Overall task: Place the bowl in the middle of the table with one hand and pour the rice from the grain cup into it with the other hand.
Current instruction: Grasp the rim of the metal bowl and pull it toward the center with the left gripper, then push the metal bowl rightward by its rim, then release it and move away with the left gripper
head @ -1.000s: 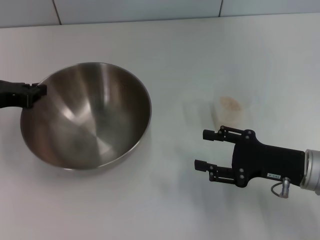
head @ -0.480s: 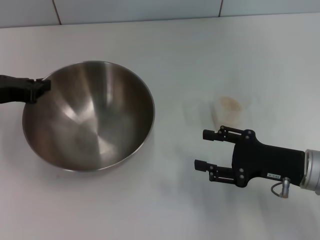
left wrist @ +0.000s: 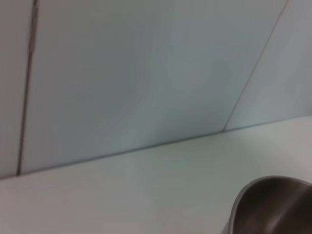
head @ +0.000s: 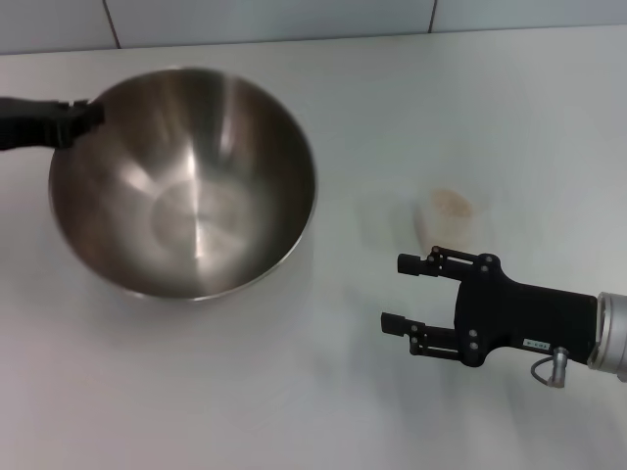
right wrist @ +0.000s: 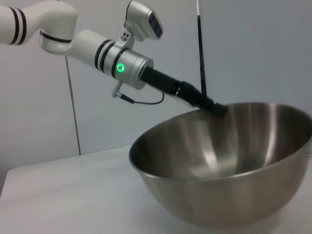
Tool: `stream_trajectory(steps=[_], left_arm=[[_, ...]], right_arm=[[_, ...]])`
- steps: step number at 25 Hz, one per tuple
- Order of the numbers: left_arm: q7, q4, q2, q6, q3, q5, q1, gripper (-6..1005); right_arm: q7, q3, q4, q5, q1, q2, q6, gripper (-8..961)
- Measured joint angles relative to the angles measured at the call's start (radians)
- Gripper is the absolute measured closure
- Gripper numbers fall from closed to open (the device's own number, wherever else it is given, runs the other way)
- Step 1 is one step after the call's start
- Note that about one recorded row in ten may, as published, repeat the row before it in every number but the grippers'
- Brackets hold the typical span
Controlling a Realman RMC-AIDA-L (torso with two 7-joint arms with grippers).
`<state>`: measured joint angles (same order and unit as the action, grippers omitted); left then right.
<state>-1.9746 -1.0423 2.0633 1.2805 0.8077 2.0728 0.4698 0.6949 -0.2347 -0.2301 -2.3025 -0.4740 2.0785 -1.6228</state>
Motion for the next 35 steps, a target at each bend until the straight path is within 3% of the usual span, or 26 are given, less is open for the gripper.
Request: stream_trajectory(steps=[15,17,20,35], left_arm=[[-0.012,0.021,0.006,-0.001,0.074,-0.013,0.098,952],[-0.010,0.077,0.007,-0.020,0.113,-0.007,0.146,951],[-0.004,0.105,0.008,-0.036,0.124,-0.006,0.165,950],[-0.001,0.166,0.006,-0.102,0.176,-0.001,0.188,944]], right_arm=[[-0.001,-0.005,0.000,0.000,-0.002,0.000,-0.001,234],[-0.001,-0.005,0.000,0.000,-0.003,0.000,-0.002,234],[-0.001,-0.006,0.000,0.000,-0.003,0.000,-0.002,233],[-0.002,-0.008,-0.002,0.000,-0.007,-0.001,-0.005,233]])
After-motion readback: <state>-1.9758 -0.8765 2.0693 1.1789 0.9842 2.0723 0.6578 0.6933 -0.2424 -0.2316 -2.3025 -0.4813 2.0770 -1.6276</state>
